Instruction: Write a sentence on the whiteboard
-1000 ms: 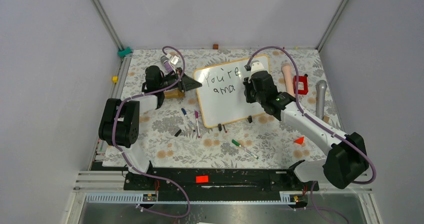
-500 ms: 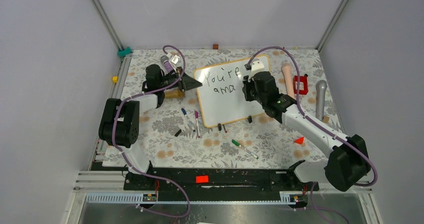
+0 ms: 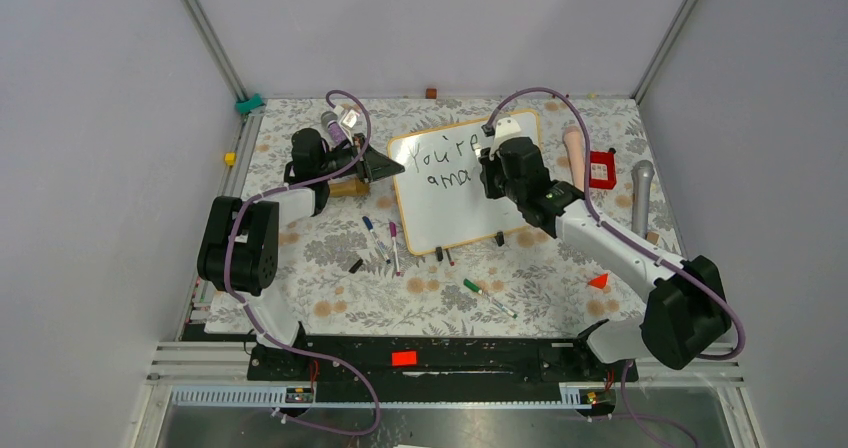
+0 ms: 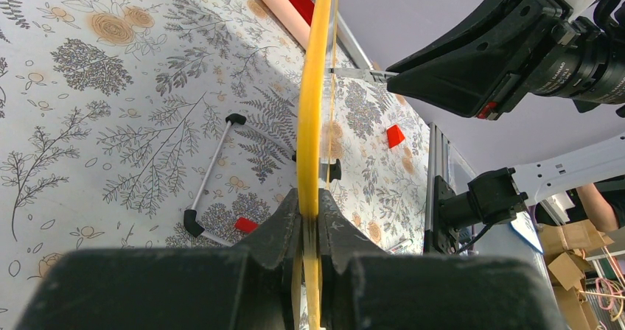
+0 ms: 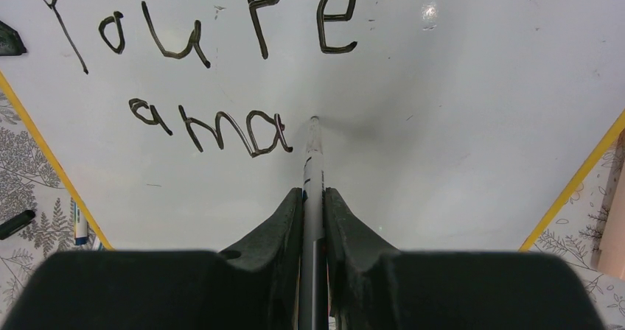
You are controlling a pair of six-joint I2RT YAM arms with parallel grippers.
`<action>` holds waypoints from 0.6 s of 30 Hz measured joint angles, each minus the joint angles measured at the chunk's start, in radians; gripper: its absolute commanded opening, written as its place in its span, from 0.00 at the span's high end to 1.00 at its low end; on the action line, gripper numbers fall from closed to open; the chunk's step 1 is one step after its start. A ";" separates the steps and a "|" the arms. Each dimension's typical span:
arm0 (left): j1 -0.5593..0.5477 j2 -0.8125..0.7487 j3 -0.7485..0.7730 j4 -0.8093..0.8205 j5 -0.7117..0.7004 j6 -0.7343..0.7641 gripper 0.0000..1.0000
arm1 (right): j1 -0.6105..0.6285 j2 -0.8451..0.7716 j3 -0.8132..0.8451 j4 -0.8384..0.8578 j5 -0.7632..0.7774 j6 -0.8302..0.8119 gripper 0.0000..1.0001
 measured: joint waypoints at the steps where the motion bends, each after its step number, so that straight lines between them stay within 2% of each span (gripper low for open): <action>1: 0.000 0.000 0.000 0.000 0.000 0.000 0.97 | 0.001 0.004 0.004 -0.003 0.001 0.000 1.00; 18: 0.000 0.000 0.000 0.000 -0.002 -0.001 0.97 | 0.008 0.015 0.025 -0.046 0.083 0.000 1.00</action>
